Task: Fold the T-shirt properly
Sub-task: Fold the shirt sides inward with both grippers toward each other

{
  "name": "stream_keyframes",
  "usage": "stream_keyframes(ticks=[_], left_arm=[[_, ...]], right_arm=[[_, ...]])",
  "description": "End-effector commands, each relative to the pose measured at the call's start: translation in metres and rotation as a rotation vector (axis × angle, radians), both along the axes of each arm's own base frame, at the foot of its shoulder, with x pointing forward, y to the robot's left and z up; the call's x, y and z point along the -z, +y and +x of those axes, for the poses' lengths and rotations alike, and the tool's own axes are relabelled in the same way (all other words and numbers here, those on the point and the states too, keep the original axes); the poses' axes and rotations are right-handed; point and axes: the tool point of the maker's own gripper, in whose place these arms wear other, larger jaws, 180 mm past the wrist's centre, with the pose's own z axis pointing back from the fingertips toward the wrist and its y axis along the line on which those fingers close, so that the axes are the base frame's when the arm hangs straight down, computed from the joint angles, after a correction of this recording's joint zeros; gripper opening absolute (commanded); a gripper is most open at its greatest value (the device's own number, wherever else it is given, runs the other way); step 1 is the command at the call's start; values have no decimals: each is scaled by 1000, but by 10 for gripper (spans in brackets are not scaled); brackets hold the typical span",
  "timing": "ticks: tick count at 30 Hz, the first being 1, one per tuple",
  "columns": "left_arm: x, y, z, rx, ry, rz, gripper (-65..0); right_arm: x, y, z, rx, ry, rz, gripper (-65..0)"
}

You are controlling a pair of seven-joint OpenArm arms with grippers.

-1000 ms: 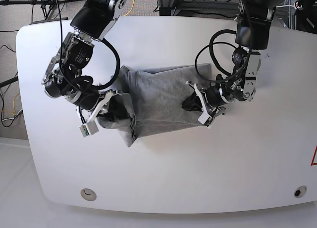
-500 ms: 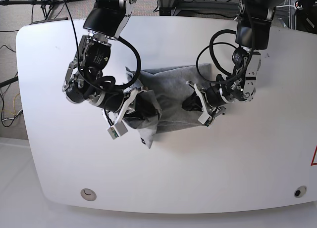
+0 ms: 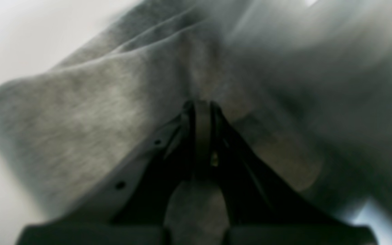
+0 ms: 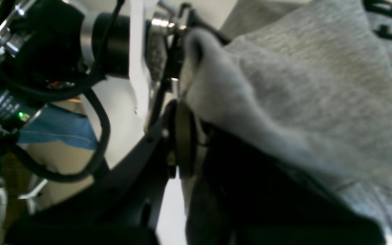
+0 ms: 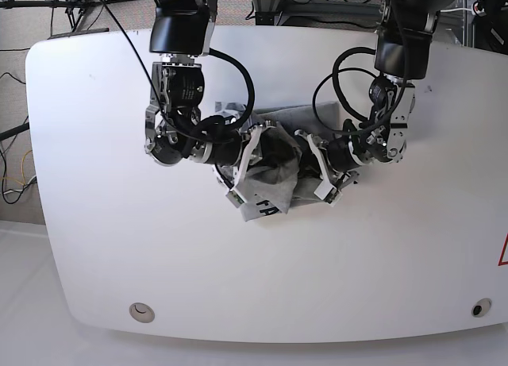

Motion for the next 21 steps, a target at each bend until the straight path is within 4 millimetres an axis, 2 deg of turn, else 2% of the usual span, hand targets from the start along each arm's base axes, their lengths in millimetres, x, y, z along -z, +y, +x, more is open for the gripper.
stream_keyframes(ticks=[1, 5, 10, 12, 15, 17, 18, 19, 21], left_arm=[[-16, -3, 12, 2, -45, -20, -650], [-16, -3, 12, 2, -45, -20, -650], [-25, -4, 15, 5, -71, -25, -650], [-31, -5, 17, 8, -90, -26, -650], [-45, -2, 22, 5, -137, -24, -650], [-50, 7, 25, -8, -151, -11, -650], [-56, 15, 30, -25, -164, -1, -650], [-58, 18, 31, -32, -167, 0, -650], [-64, 29, 37, -64, -176, 4, -650]], right_arm=[[-14, 19, 8, -15, -37, 67, -650], [-4, 38, 0, -58, 0, 88, -650], [6, 48, 1, -93, 40, 83, -650], [11, 49, 0, -96, 60, 82, -624], [15, 49, -1, -97, 76, 82, -530], [15, 49, -1, -97, 76, 82, -464], [15, 49, -1, -97, 76, 81, -393], [15, 49, -1, -97, 76, 81, -372], [15, 49, -1, -96, 74, 81, -262]])
